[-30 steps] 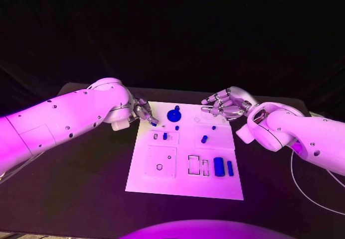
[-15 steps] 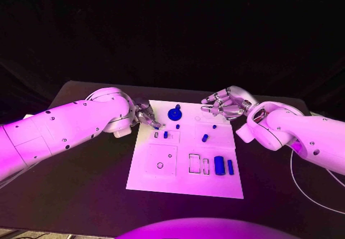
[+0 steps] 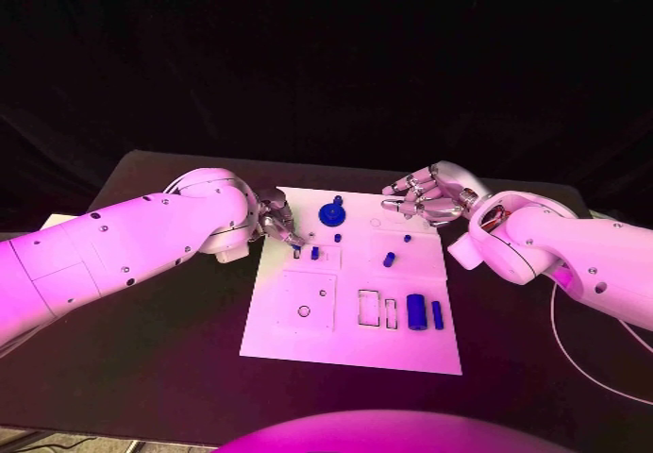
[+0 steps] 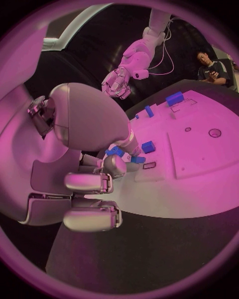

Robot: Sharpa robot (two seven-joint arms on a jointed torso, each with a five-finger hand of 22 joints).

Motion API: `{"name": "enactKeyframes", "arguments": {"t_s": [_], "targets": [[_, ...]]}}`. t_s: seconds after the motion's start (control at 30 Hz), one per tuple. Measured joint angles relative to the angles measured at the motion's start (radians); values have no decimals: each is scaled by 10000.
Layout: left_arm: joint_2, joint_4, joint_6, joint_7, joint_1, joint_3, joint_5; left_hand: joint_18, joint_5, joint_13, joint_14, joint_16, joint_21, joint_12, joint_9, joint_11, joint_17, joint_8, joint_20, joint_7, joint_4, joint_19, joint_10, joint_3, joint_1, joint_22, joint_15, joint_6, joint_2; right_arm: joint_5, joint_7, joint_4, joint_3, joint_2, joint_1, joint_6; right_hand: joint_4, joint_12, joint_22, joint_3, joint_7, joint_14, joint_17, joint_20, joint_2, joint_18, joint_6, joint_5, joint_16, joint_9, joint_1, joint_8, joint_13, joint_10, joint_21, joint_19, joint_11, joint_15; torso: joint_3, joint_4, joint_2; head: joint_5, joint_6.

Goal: Assemble the parts on the task board

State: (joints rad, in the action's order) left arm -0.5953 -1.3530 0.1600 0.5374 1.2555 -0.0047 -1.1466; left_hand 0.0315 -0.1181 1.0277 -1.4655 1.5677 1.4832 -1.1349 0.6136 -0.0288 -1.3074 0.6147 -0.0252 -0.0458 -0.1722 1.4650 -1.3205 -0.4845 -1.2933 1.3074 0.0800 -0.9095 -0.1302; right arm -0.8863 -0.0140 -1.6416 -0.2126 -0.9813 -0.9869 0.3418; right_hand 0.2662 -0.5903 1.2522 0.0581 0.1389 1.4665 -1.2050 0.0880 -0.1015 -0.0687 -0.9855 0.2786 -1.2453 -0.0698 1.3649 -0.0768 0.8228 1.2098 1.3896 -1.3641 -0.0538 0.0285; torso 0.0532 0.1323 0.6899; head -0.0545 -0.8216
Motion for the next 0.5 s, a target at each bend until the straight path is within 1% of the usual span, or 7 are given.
{"name": "enactKeyframes", "arguments": {"t_s": [0.23,0.5], "targets": [[75,155,142,145,-54,-10,-41,0,3,0,0,0,0,-2,-6,-9,0,0,0,-1,4,0,-10,-4,-1,0,0,-1,1,3,4,-3,0,-1,1,-5,0,0,0,0,0,0,0,0,0,0,0,0,0,0,0,0,0,0,0,0,0,0,0,-6,7,4,-24],[143,240,300,227,-76,-10,-42,-1,38,-2,0,0,0,-37,-2,-9,1,-4,0,-1,4,0,-9,-4,-3,0,0,-2,4,6,7,-4,0,4,6,-10,0,0,0,0,0,0,0,0,0,-1,0,0,0,0,0,0,-5,0,0,0,0,0,5,-3,6,-6,-50]]}}
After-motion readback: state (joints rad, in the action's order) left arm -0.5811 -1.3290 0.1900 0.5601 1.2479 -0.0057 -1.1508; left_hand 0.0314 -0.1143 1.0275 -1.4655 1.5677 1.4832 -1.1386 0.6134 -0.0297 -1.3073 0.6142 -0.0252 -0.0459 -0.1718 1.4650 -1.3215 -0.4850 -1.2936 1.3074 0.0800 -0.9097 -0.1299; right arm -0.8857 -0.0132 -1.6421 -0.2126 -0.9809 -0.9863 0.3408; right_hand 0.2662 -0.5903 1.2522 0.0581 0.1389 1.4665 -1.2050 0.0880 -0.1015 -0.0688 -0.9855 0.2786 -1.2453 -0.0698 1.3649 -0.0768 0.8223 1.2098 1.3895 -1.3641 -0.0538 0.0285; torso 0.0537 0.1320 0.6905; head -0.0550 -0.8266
